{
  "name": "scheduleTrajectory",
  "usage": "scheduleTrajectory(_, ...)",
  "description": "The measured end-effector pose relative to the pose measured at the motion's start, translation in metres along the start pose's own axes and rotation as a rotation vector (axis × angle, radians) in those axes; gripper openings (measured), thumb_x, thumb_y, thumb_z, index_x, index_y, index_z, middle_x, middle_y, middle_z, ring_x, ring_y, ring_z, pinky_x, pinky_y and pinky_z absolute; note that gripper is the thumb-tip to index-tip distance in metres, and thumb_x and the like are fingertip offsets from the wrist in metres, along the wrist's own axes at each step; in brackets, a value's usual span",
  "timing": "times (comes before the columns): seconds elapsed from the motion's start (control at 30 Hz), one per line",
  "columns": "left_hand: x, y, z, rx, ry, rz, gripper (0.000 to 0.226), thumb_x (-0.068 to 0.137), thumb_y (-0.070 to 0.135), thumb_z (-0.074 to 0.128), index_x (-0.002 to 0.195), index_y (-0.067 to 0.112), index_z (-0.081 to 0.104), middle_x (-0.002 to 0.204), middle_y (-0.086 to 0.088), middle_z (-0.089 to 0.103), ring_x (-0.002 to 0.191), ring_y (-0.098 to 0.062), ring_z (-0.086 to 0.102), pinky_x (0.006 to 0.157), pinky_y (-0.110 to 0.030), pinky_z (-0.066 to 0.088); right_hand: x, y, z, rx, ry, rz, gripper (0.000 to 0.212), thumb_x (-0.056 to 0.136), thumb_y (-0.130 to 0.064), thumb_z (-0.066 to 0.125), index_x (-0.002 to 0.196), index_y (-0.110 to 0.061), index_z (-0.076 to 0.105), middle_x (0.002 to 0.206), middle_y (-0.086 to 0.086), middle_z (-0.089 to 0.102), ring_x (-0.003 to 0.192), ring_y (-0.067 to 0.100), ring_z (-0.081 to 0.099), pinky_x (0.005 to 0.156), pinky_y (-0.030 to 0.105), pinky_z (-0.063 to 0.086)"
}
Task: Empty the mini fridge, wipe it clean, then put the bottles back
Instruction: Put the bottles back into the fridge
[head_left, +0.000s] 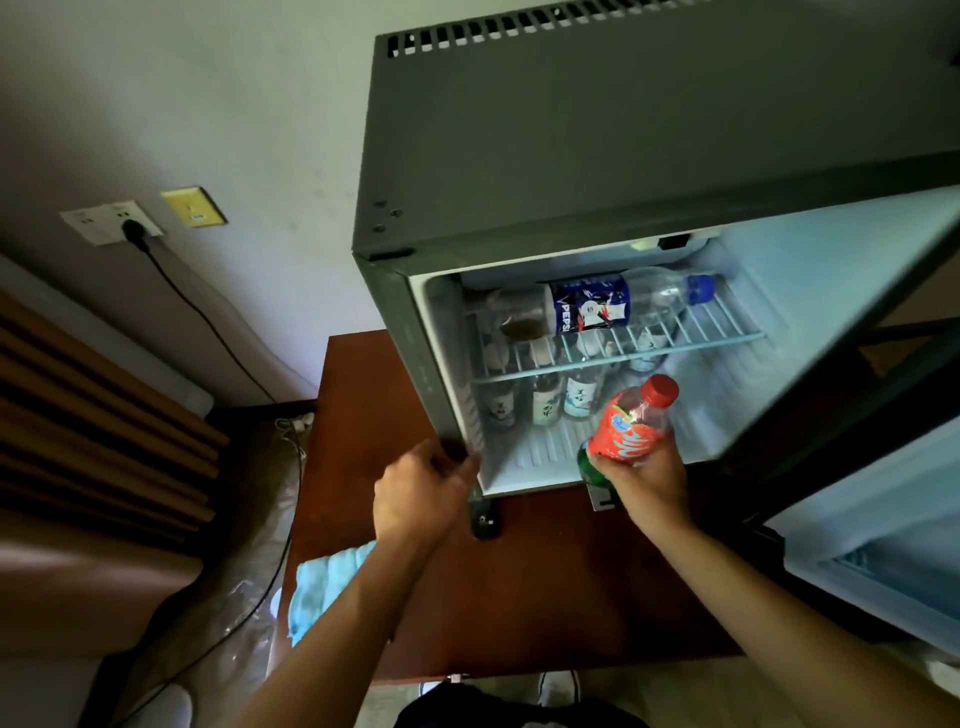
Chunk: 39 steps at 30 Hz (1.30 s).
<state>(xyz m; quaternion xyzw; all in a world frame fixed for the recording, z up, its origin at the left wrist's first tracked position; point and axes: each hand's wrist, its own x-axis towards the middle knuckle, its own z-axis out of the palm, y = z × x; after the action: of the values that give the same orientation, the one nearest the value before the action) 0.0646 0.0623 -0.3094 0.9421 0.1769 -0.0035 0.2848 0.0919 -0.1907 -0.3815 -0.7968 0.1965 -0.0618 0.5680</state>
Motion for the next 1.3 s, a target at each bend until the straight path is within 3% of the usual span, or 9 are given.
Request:
scheduleTrajectory(0.13, 0.01, 0.005, 0.001, 0.038, -0.016, -0.04, 0.056, 0.073, 0.083, 0.054, 0.096, 0.034, 0.069, 0.094, 0.007, 0.073, 0.095, -0.026, 0.067, 0.071, -0.029, 0.042, 0.02, 0.013, -0.004, -0.136, -0.002, 0.021, 0.068, 0.057, -0.025, 0.092, 0.112, -0.016, 0.053, 0.106, 0.008, 0.065, 0.096, 0.028, 0.064, 0.086, 0.042, 0.054)
scheduleTrajectory(0.33, 0.02, 0.013, 0.002, 0.122, 0.005, -0.092, 0.055, 0.072, 0.079, 0.057, 0.094, 0.031, 0.072, 0.094, 0.002, 0.073, 0.093, -0.028, 0.066, 0.066, -0.028, 0.039, 0.037, 0.018, -0.005, -0.245, 0.004, -0.018, 0.067, 0.059, -0.022, 0.09, 0.114, -0.009, 0.054, 0.109, 0.012, 0.064, 0.101, 0.033, 0.061, 0.086, 0.044, 0.052)
scheduleTrajectory(0.63, 0.037, 0.012, 0.007, 0.192, -0.039, -0.182, 0.069, 0.063, 0.077, 0.068, 0.106, 0.023, 0.072, 0.106, -0.004, 0.072, 0.1, -0.032, 0.064, 0.067, -0.03, 0.037, 0.052, 0.033, -0.013, -0.24, -0.043, 0.0, 0.065, 0.061, -0.025, 0.09, 0.114, -0.012, 0.054, 0.108, 0.01, 0.065, 0.101, 0.031, 0.062, 0.086, 0.042, 0.052)
scheduleTrajectory(0.97, 0.036, 0.013, 0.007, 0.196, -0.031, -0.169, 0.063, 0.064, 0.073, 0.066, 0.1, 0.022, 0.073, 0.102, -0.004, 0.073, 0.096, -0.032, 0.065, 0.065, -0.029, 0.036, 0.065, 0.032, -0.008, -0.248, -0.075, -0.004, 0.062, 0.062, -0.021, 0.09, 0.114, -0.017, 0.055, 0.108, 0.004, 0.064, 0.099, 0.027, 0.062, 0.083, 0.031, 0.046)
scheduleTrajectory(1.3, 0.034, 0.014, 0.007, 0.164, -0.032, -0.168, 0.058, 0.068, 0.071, 0.069, 0.102, 0.024, 0.073, 0.102, -0.002, 0.073, 0.096, -0.028, 0.066, 0.065, -0.029, 0.036, 0.089, 0.024, -0.005, -0.276, -0.095, 0.04, 0.062, 0.065, -0.027, 0.088, 0.117, -0.025, 0.055, 0.11, -0.001, 0.065, 0.099, 0.024, 0.063, 0.084, 0.03, 0.044)
